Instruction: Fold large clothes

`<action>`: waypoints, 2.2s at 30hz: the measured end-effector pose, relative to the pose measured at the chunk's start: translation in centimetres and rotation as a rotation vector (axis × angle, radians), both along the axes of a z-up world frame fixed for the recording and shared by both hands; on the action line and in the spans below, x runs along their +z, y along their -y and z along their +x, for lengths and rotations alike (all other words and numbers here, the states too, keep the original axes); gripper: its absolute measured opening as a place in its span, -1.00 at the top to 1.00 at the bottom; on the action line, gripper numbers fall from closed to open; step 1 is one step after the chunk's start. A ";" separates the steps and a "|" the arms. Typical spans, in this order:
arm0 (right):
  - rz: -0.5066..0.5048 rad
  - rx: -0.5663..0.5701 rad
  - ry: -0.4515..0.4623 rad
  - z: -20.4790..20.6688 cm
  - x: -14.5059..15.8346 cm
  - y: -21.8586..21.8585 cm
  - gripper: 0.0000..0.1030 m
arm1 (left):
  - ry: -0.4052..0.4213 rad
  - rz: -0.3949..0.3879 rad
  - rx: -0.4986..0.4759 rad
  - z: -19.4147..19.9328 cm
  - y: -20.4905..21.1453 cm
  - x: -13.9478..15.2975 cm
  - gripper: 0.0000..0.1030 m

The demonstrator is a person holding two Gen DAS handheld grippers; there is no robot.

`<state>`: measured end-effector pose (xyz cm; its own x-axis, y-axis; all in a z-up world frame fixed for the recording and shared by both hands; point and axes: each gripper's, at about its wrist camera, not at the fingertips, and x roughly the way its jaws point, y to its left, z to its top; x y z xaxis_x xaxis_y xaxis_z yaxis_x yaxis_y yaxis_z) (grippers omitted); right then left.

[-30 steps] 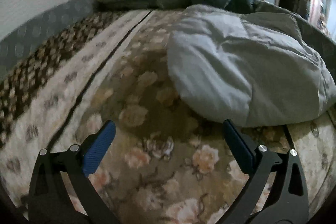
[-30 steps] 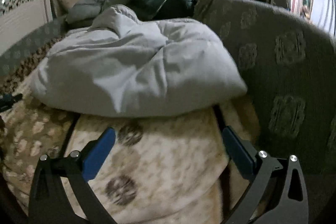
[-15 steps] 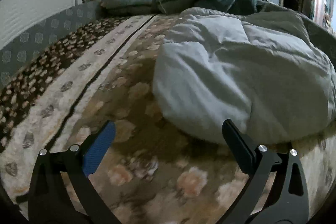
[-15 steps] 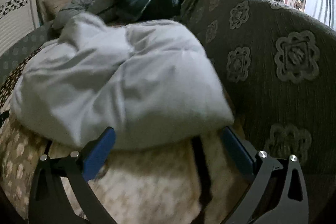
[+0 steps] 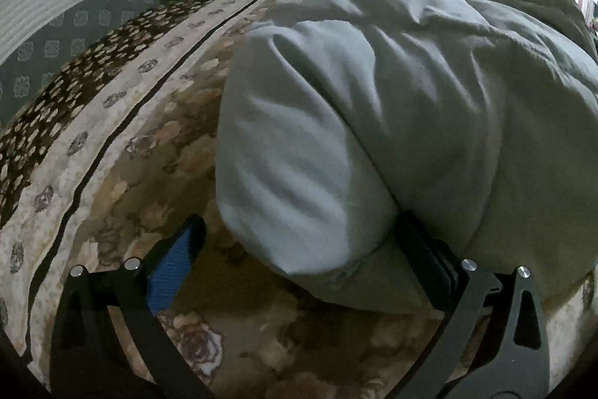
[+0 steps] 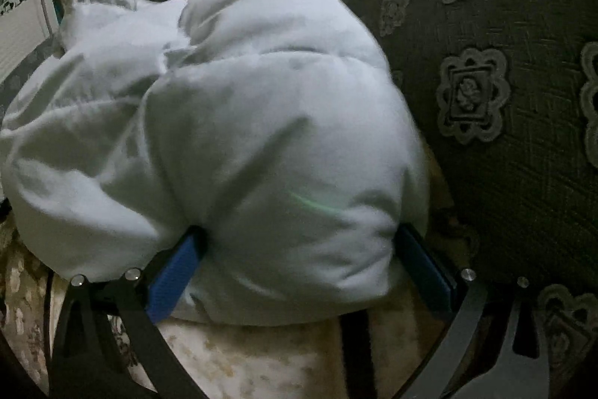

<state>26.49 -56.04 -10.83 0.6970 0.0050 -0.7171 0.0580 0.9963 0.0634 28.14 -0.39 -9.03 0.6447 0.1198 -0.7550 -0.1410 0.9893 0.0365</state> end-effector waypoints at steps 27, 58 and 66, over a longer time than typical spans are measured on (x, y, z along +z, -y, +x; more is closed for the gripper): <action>0.283 0.187 0.080 -8.0 4.0 -2.2 0.69 | 0.121 -0.095 -0.102 -9.3 -2.2 8.9 0.89; 0.128 -0.010 0.226 -21.8 2.9 -3.5 -0.96 | 0.162 -0.002 -0.138 -12.8 -7.4 6.6 -0.94; 0.167 0.000 0.094 -15.1 -0.1 -1.6 -0.96 | 0.138 0.074 -0.202 -9.3 -5.4 4.5 -0.94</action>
<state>11.43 -54.48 -10.96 0.7608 0.1187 -0.6381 0.0441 0.9714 0.2333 18.83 4.97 -4.49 0.7574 0.0300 -0.6523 0.0504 0.9933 0.1042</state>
